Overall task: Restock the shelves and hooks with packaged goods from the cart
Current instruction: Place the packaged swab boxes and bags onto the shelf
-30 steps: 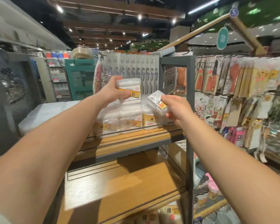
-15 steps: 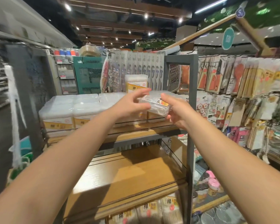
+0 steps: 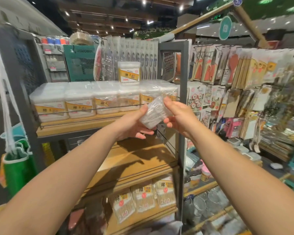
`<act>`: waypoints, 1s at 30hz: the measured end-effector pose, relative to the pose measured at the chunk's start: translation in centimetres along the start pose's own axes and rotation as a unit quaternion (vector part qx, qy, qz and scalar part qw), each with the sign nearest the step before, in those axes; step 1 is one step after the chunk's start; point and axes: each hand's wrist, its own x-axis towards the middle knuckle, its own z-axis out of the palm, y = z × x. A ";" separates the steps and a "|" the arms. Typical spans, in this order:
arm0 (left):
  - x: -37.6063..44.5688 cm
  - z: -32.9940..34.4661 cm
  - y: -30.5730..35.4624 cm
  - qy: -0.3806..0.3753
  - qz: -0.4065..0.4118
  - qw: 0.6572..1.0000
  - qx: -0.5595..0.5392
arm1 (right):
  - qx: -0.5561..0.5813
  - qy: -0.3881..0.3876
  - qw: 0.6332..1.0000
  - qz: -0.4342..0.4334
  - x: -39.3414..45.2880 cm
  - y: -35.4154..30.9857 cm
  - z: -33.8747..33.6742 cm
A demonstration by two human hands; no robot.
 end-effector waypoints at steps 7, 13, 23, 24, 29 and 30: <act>0.5 3.3 -4.4 -0.049 -0.047 0.997 -0.039 | -0.070 0.043 0.995 0.047 -1.0 4.7 -1.9; 0.7 3.1 -7.1 -0.073 -0.068 0.985 -0.141 | -0.002 0.017 0.997 0.079 -2.3 6.9 -2.6; 2.6 4.0 -12.9 0.077 -0.020 0.993 0.082 | 0.038 0.066 0.980 0.181 -2.3 12.2 -2.2; 2.7 4.0 -13.2 0.058 -0.021 0.996 0.068 | 0.061 0.068 0.979 0.184 -2.1 13.0 -2.3; 4.1 2.6 -15.6 0.015 -0.062 0.997 0.050 | 0.098 0.073 0.971 0.203 -1.8 16.2 -2.2; 4.5 2.4 -16.1 0.017 -0.075 0.996 0.041 | 0.102 0.077 0.970 0.206 -1.8 16.6 -2.2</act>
